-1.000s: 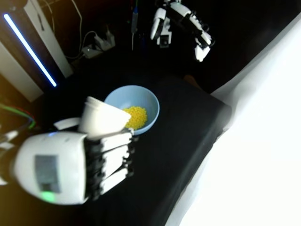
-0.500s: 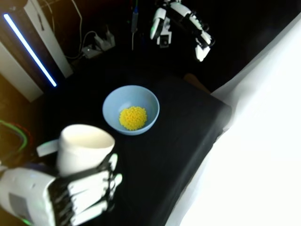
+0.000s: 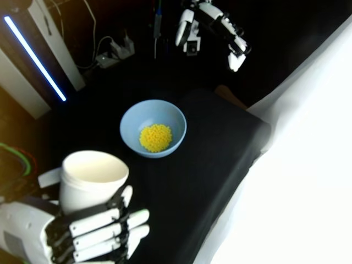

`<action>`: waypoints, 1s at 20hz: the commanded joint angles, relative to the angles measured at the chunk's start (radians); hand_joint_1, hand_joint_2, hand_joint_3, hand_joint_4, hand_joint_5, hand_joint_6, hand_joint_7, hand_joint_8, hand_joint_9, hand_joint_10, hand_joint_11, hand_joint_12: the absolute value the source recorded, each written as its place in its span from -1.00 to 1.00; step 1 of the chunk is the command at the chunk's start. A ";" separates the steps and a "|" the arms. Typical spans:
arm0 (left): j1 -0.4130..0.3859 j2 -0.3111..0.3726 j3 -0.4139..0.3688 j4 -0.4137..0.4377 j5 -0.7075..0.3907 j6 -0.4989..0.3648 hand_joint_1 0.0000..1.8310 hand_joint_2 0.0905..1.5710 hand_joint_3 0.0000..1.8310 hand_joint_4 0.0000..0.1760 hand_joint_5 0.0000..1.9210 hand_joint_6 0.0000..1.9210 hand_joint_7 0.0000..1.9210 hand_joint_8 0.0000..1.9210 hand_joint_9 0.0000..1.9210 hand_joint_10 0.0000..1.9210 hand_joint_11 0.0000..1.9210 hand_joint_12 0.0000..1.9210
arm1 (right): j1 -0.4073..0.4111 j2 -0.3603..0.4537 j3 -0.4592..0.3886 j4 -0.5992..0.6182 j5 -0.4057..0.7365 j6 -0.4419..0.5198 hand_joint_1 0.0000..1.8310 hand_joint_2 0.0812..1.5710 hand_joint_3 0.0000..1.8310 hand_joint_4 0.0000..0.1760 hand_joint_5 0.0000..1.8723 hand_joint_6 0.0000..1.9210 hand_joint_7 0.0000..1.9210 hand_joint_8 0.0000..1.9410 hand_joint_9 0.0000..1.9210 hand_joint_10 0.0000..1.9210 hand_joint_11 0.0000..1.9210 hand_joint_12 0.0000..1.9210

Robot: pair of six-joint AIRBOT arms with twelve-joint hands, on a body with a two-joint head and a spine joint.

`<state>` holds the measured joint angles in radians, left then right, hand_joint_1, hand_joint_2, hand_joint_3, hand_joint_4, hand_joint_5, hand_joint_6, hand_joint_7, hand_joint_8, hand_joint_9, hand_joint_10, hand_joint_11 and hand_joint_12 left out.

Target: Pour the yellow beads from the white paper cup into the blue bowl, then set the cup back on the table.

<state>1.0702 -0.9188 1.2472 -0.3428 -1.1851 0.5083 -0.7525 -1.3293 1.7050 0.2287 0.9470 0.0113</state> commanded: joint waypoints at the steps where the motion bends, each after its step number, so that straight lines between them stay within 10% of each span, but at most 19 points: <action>1: -0.007 0.002 0.002 -0.016 -0.115 -0.007 -0.55 0.11 -1.00 -0.32 -0.89 -1.00 -0.47 -1.00 -0.47 -0.99 -1.00 0.25 | 0.007 -0.001 0.003 0.022 0.129 0.013 0.11 0.39 -1.00 0.91 0.03 0.04 -0.16 -1.00 -0.24 -1.00 -0.63 0.05; 6: -0.006 0.002 0.003 -0.015 -0.113 -0.007 -0.55 0.14 -1.00 -0.39 -0.90 -1.00 -0.47 -1.00 -0.47 -1.00 -1.00 0.25 | 0.005 0.002 0.004 0.022 0.129 0.013 0.11 0.35 -1.00 1.00 0.08 -0.05 -0.18 -1.00 -0.27 -1.00 -0.69 0.05; 7: -0.006 0.002 0.003 -0.015 -0.113 -0.007 -0.55 0.13 -1.00 -0.38 -0.89 -1.00 -0.47 -1.00 -0.46 -0.99 -1.00 0.25 | 0.005 0.002 0.004 0.022 0.129 0.013 -0.01 0.22 -1.00 -0.10 0.02 -0.55 -0.19 -1.00 -0.28 -1.00 -0.71 0.07; 10: -0.006 0.002 0.003 -0.014 -0.113 -0.007 -0.56 0.14 -1.00 -0.42 -0.90 -1.00 -0.47 -1.00 -0.46 -0.99 -1.00 0.28 | 0.004 0.003 0.004 0.022 0.129 0.013 -0.11 0.18 -1.00 -0.50 0.12 -0.96 -0.21 -1.00 -0.30 -1.00 -0.74 0.16; 11: -0.005 0.002 0.003 -0.014 -0.113 -0.007 -0.56 0.13 -1.00 -0.28 -0.89 -1.00 -0.47 -1.00 -0.46 -1.00 -1.00 0.28 | 0.002 0.003 0.004 0.022 0.129 0.013 -0.14 0.20 -0.99 -1.00 0.09 -0.99 -0.22 -1.00 -0.33 -1.00 -0.74 0.16; 15: -0.005 0.002 0.003 -0.013 -0.113 -0.007 -0.58 0.13 -1.00 -0.55 -0.91 -1.00 -0.48 -1.00 -0.46 -1.00 -1.00 0.26 | 0.001 0.004 0.004 0.022 0.129 0.013 -0.36 0.22 -1.00 -1.00 -0.15 -1.00 -0.23 -1.00 -0.29 -0.99 -0.69 0.13; 20: -0.005 0.002 0.003 -0.013 -0.113 -0.007 -0.59 0.12 -1.00 -0.28 -0.90 -1.00 -0.48 -1.00 -0.47 -1.00 -1.00 0.24 | -0.003 0.005 0.004 0.022 0.129 0.013 -0.37 0.20 -1.00 -1.00 -0.19 -1.00 -0.25 -1.00 -0.30 -0.99 -0.71 0.12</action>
<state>1.0721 -0.9188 1.2472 -0.3408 -1.1770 0.5083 -0.7597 -1.3289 1.7050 0.2279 0.9527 0.0113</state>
